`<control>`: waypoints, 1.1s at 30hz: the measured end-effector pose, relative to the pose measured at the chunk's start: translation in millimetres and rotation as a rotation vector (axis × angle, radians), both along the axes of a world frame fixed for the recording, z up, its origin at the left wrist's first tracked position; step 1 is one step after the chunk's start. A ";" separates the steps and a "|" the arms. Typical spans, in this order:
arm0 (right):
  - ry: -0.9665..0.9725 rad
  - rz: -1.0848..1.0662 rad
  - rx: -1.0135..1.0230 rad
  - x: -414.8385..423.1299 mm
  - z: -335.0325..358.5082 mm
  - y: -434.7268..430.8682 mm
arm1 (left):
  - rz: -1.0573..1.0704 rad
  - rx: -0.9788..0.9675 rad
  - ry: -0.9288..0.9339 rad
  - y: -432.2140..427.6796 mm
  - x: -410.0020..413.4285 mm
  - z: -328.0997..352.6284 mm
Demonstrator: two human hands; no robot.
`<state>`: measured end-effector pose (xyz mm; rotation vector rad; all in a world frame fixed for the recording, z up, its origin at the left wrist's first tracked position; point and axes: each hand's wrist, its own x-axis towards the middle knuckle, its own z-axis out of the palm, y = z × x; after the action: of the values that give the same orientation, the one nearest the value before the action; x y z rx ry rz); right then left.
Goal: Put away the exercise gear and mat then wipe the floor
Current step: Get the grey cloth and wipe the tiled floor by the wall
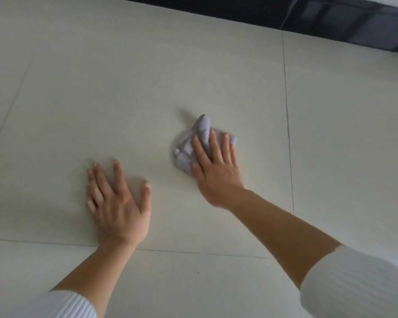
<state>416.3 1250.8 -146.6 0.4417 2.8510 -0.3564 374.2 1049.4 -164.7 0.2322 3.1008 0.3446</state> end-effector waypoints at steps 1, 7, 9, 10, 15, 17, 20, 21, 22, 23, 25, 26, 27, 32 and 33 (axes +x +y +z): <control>0.029 0.181 0.006 8.1 0.2 -15.4 | 0.002 -0.006 -0.004 -0.2 0.3 0.6; 0.002 0.341 0.178 14.2 -2.4 63.4 | 0.012 -0.044 -0.020 0.8 -1.6 0.4; -0.057 -0.015 0.169 -5.8 0.2 96.7 | 0.017 -0.047 -0.029 1.6 -1.5 1.1; -0.074 -0.159 0.155 -18.6 0.5 107.5 | 0.018 -0.048 -0.033 1.7 -1.7 1.3; -0.122 -0.475 0.031 -112.2 4.0 101.1 | 0.016 -0.067 -0.039 -0.5 -2.6 1.1; -0.119 -0.291 0.031 -139.9 3.0 71.9 | 0.017 -0.068 -0.028 -0.4 -3.1 0.7; -0.048 0.105 0.017 -146.2 -0.1 6.5 | 0.028 -0.076 -0.012 -0.8 -3.4 0.4; -0.016 0.221 0.010 -139.5 -0.5 -12.3 | 0.033 -0.075 -0.012 -0.9 -3.2 0.7; 0.005 0.325 0.002 -129.6 -0.5 -25.4 | 0.038 -0.071 -0.012 -0.8 -3.2 1.4; 0.009 0.424 0.007 -118.3 0.3 -30.7 | 0.040 -0.065 -0.009 -0.1 -3.7 2.2; -0.024 0.588 0.062 -97.3 4.2 -17.2 | 0.040 -0.063 -0.012 1.2 -4.5 3.2; -0.043 0.598 0.082 -89.4 6.0 -2.8 | 0.038 -0.068 -0.018 1.2 -4.7 3.4; -0.059 0.543 0.093 -83.3 7.5 14.5 | 0.034 -0.075 -0.024 0.7 -4.6 3.3; -0.137 -0.078 0.134 -102.1 9.4 109.9 | 0.046 -0.072 -0.051 1.7 0.1 4.3; -0.148 -0.215 0.109 -116.0 8.8 118.2 | 0.042 -0.068 -0.052 2.4 -0.7 3.8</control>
<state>300.3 1369.0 -137.7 0.7655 2.6937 -0.1959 373.5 1051.8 -160.8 0.1548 3.0635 0.2408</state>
